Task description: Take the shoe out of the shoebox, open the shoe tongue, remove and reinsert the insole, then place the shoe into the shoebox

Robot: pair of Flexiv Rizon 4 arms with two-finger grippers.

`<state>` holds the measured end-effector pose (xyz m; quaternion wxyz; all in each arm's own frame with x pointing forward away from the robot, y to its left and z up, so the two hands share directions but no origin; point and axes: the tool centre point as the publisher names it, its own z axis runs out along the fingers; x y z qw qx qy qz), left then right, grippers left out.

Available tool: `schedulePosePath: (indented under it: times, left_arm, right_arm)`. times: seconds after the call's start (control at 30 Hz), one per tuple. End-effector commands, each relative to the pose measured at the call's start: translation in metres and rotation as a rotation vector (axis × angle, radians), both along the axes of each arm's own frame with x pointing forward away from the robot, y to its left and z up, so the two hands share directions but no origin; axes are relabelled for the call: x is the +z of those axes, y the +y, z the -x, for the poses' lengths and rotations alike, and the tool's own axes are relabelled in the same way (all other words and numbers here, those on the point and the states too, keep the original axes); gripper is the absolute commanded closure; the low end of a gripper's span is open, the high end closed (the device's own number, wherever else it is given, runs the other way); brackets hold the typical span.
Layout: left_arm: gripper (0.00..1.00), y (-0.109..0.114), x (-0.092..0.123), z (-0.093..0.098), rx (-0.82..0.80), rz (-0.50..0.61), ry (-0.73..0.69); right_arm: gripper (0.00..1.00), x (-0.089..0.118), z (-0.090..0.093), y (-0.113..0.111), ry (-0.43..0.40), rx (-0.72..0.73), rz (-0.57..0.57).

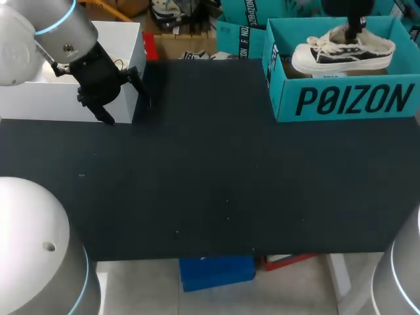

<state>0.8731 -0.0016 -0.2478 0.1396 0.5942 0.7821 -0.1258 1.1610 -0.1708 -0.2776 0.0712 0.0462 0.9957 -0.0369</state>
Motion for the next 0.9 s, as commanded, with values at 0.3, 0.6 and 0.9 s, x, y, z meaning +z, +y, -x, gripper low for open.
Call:
schedulePosePath:
  times: [0.3, 0.6, 0.9]
  left_arm:
    - [0.00, 0.000, 0.000, 0.000, 0.000, -0.002, -0.002]
    - [0.00, 0.000, 0.000, 0.000, 0.000, -0.002, -0.002]
    - [0.00, 0.000, 0.000, 0.000, 0.000, -0.002, -0.002]
  right_arm:
    - [1.00, -0.039, 0.001, -0.009, 0.016, -0.056, -0.013]
    - [1.00, -0.062, 0.013, -0.010, 0.047, -0.056, -0.007]
    - [1.00, -0.080, 0.019, -0.007, 0.070, -0.046, -0.013]
